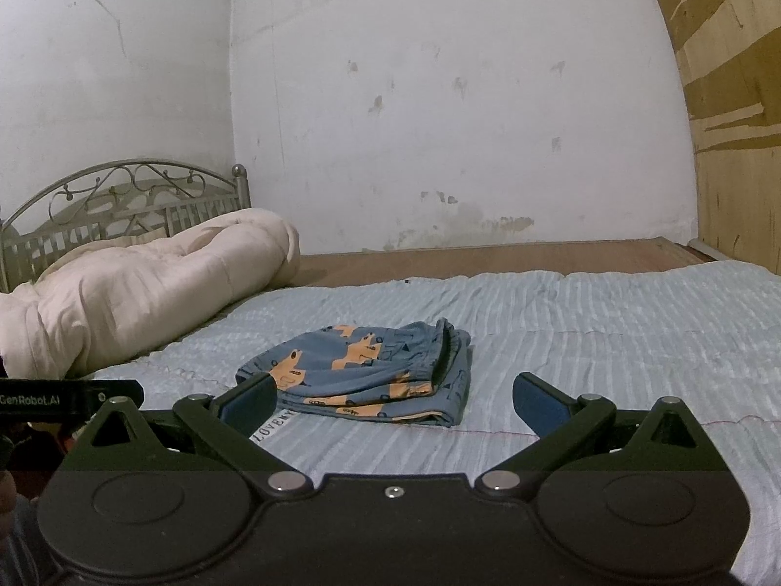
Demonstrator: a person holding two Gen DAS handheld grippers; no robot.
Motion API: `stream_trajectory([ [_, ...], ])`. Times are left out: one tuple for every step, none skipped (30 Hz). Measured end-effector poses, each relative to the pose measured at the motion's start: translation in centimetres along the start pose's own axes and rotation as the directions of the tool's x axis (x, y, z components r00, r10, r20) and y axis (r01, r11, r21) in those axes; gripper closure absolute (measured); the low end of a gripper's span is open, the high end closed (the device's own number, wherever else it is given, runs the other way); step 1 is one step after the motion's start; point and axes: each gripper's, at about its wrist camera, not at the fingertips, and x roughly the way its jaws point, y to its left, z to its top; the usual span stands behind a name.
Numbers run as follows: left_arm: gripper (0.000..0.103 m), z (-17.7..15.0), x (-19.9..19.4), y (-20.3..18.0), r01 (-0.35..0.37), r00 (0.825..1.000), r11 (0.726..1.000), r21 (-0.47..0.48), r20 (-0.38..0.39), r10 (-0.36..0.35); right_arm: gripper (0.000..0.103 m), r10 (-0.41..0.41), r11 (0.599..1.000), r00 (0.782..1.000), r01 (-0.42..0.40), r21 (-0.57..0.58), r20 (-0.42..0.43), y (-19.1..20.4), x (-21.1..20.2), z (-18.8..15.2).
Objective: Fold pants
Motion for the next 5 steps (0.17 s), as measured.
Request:
stream_trajectory([
  [0.001,0.01,-0.03,0.07,-0.001,1.0,1.0,0.0,0.001,0.001,0.001,0.001,1.0,1.0,-0.001,0.0,-0.001,0.0,0.0,0.0],
  [0.001,0.0,-0.04,0.1,-0.001,1.0,1.0,0.0,0.002,0.001,0.001,0.001,1.0,1.0,-0.001,0.0,-0.002,0.0,0.0,-0.04],
  [0.001,0.0,-0.04,0.11,0.001,1.0,1.0,0.0,0.001,-0.001,0.001,0.001,1.0,1.0,-0.001,-0.001,-0.002,0.01,-0.01,-0.08],
  [0.001,0.0,-0.04,0.08,0.0,1.0,1.0,0.0,0.0,0.0,0.001,0.001,1.0,1.0,-0.001,-0.002,-0.003,0.01,-0.03,-0.12],
  [0.001,0.02,-0.06,0.1,-0.001,1.0,1.0,0.0,0.0,0.001,0.001,0.001,1.0,1.0,-0.001,-0.001,-0.003,0.01,-0.03,-0.11],
])
